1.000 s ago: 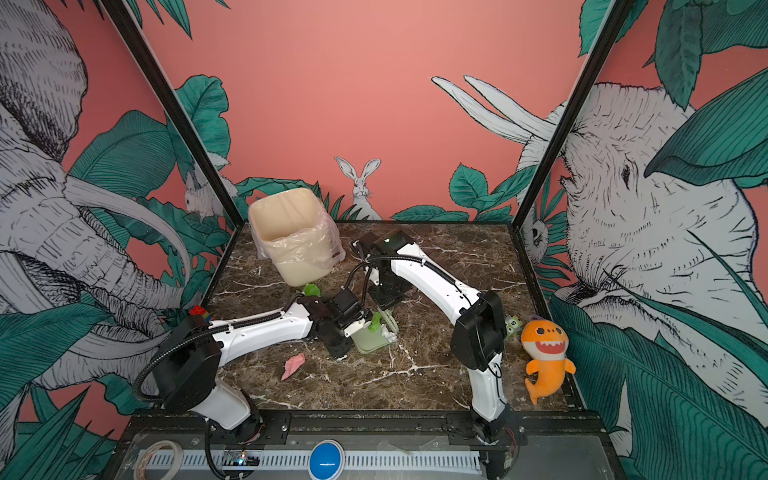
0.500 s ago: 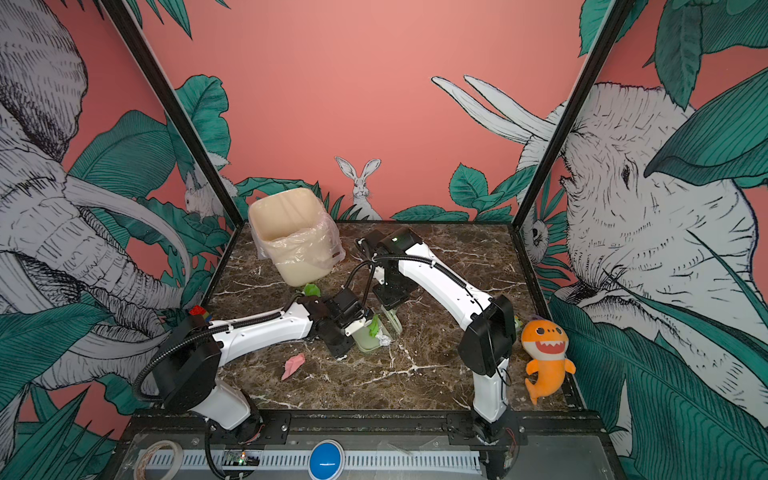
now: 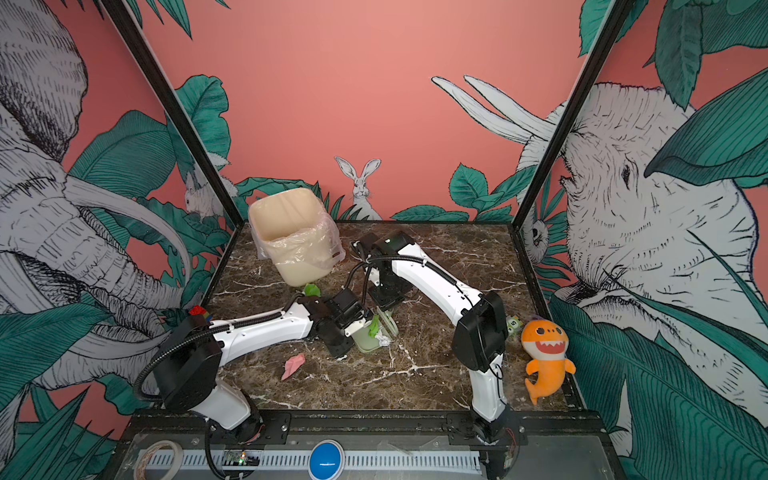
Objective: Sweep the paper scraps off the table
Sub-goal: 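Sweep the green and white crumpled scraps into the dustpan with the right brush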
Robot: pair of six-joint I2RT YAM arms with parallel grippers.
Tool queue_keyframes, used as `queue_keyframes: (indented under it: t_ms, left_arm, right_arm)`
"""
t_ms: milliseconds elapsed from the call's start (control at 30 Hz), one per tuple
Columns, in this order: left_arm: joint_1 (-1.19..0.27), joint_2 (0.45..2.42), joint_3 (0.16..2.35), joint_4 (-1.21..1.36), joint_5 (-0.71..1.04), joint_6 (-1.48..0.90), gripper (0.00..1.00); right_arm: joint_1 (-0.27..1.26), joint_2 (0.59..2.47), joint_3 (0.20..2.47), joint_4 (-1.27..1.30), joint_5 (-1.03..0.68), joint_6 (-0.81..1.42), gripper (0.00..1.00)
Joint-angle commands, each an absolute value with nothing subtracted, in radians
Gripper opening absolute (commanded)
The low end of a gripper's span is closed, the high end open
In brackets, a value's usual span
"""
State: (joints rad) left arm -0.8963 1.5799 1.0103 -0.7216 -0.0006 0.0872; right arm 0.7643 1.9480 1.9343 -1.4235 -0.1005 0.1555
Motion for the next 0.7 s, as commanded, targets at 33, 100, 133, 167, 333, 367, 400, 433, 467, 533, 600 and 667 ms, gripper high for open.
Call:
queue_keyframes:
  t_ms: [33,100,133,167,333,367,400,433,467,533,600,667]
  left_arm:
    - [-0.904,1.579,1.007,-0.718,0.002,0.092,0.11]
    - [-0.904,1.578,1.005,-0.716,0.002,0.092,0.11]
    - [-0.904,1.58,1.005,-0.716,0.001,0.093,0.11]
    - [-0.904,1.579,1.005,-0.715,0.001,0.093,0.11]
    - [-0.904,1.576,1.003,-0.712,0.0,0.089,0.11]
    - [-0.904,1.575,1.001,-0.712,0.0,0.088,0.11]
    - [-0.904,1.575,1.002,-0.712,0.0,0.088,0.11]
    - [-0.904,1.574,1.001,-0.71,0.0,0.089,0.11]
    - [-0.904,1.572,1.0,-0.71,0.0,0.088,0.11]
    - [-0.904,1.566,0.999,-0.708,-0.002,0.086,0.11]
    - [-0.904,1.559,0.996,-0.703,-0.006,0.084,0.11]
    - [-0.904,1.548,0.991,-0.695,-0.011,0.078,0.11]
  right_arm:
    - [0.816,1.944,1.971,-1.434,-0.182,0.165,0.0]
    - [0.824,1.934,1.973,-1.428,-0.212,0.177,0.0]
    - [0.826,1.93,1.972,-1.425,-0.225,0.179,0.0]
    - [0.83,1.926,1.969,-1.421,-0.236,0.184,0.0]
    - [0.836,1.895,1.949,-1.413,-0.236,0.202,0.0]
    - [0.835,1.888,1.947,-1.413,-0.216,0.205,0.0]
    - [0.833,1.882,1.946,-1.416,-0.191,0.207,0.0]
    - [0.83,1.878,1.949,-1.422,-0.171,0.206,0.0]
    - [0.826,1.874,1.953,-1.43,-0.154,0.206,0.0]
    - [0.814,1.866,1.96,-1.441,-0.13,0.205,0.0]
    - [0.801,1.855,1.966,-1.448,-0.111,0.203,0.0]
    - [0.785,1.841,1.965,-1.45,-0.106,0.202,0.0]
